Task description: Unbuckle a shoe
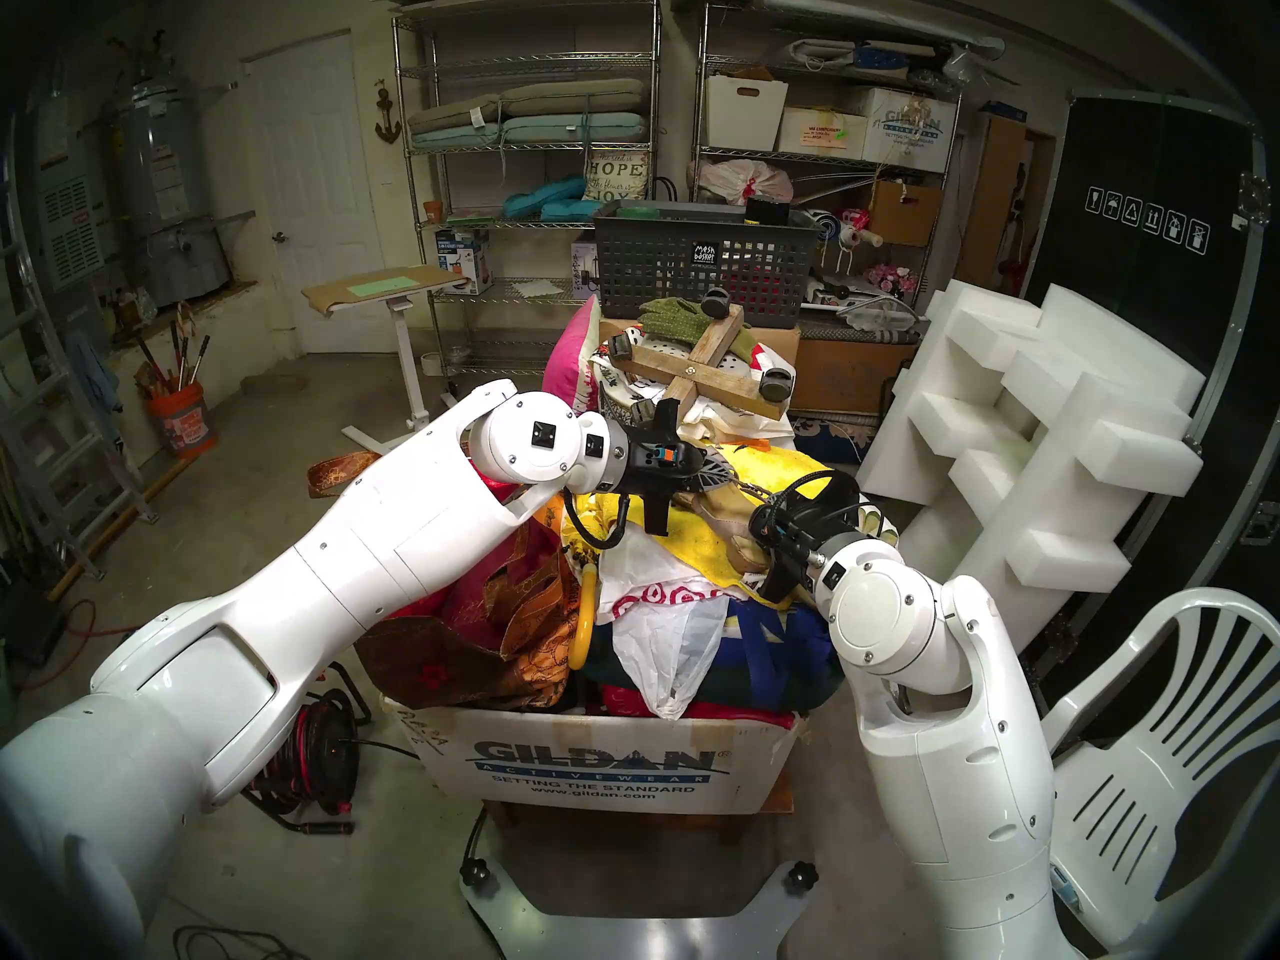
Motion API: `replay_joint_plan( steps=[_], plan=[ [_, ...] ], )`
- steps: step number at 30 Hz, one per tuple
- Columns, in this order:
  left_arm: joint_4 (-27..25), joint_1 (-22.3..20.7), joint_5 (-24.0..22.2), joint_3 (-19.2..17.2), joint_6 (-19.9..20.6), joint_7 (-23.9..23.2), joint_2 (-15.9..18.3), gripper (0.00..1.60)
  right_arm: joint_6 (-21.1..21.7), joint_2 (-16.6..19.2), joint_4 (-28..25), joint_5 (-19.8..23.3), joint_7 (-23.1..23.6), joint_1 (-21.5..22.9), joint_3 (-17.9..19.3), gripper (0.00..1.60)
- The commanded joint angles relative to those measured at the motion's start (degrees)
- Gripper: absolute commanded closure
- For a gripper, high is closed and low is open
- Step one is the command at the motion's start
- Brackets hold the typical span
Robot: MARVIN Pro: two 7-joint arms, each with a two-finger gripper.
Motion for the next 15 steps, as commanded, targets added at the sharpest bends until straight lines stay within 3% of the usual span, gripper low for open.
replay_joint_plan(
  steps=[1, 15],
  plan=[
    [-2.27, -0.16, -0.53, -0.57, 0.06, -0.58, 0.96, 1.60, -0.21, -0.99, -0.68, 0.24, -1.18, 1.40, -0.27, 0.85],
    [-2.90, 0.22, -0.75, -0.51, 0.03, -1.03, 1.40, 1.60, 0.08, -0.85, -1.03, 0.44, -1.30, 1.24, 0.12, 0.87]
  ],
)
